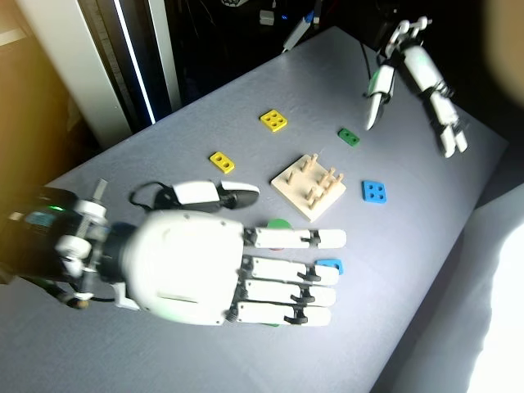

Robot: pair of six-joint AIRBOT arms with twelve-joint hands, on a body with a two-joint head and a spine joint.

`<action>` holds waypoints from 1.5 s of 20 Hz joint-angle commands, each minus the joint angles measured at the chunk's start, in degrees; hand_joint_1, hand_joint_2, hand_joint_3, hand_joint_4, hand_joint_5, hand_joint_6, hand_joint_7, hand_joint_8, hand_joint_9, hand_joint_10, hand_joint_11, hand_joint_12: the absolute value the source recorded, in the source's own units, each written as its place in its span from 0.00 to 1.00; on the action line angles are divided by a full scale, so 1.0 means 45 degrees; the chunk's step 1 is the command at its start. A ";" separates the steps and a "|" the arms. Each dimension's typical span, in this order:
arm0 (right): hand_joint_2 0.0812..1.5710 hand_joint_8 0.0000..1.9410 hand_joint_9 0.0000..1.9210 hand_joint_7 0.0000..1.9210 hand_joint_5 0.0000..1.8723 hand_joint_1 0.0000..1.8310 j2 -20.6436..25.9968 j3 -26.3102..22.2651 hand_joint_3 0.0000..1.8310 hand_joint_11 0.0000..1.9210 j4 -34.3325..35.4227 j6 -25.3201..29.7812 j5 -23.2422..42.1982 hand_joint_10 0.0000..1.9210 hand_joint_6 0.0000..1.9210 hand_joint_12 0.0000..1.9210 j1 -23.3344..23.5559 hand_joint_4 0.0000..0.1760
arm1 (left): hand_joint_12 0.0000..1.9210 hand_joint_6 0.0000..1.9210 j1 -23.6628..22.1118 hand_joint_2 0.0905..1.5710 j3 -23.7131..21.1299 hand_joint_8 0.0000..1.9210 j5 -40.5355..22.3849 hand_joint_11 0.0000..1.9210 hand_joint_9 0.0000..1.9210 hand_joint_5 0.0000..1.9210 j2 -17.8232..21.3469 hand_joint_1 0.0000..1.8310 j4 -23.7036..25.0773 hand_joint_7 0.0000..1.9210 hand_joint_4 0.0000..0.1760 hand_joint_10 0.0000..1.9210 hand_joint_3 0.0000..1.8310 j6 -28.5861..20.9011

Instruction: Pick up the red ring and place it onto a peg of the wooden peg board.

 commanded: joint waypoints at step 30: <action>0.58 0.00 0.03 0.06 0.13 0.35 -0.2255 0.1407 0.00 0.00 -0.3992 0.2478 -0.1773 0.00 0.00 0.20 0.0886 0.38 | 0.00 0.00 -0.0738 0.60 0.0946 0.00 0.0594 0.00 0.00 0.01 -0.0934 0.23 0.0031 0.00 0.96 0.00 0.00 0.0285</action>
